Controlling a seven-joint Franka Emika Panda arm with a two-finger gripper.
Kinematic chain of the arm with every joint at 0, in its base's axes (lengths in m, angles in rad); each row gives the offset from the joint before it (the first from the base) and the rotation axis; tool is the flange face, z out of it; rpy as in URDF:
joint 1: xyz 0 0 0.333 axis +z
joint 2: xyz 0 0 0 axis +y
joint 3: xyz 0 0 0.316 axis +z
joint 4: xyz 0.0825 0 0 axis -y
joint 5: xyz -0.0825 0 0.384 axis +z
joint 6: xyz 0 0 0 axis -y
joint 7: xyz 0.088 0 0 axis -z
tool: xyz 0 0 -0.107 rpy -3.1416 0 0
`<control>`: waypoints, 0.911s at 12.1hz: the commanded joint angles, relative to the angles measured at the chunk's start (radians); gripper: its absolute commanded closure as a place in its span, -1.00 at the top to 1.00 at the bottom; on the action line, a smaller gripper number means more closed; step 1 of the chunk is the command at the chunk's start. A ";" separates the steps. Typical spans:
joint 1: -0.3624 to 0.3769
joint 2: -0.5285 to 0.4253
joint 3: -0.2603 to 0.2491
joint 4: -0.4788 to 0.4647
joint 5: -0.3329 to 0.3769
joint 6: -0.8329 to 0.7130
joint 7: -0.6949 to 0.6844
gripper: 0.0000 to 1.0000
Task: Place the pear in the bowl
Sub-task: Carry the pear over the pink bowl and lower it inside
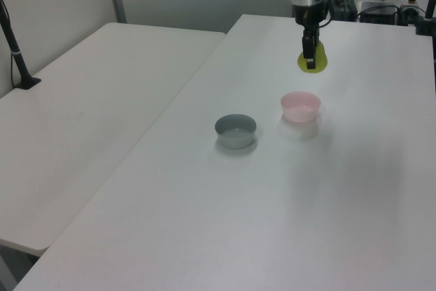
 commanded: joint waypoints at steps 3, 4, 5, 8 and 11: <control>0.014 -0.033 -0.011 -0.171 -0.004 0.222 0.014 -0.06; 0.013 -0.021 -0.011 -0.200 -0.004 0.265 0.013 -0.06; 0.013 -0.008 -0.011 -0.208 -0.007 0.288 0.013 -0.06; 0.003 0.051 -0.013 -0.202 -0.009 0.354 0.013 -0.06; 0.003 0.071 -0.014 -0.199 -0.009 0.371 0.011 -0.06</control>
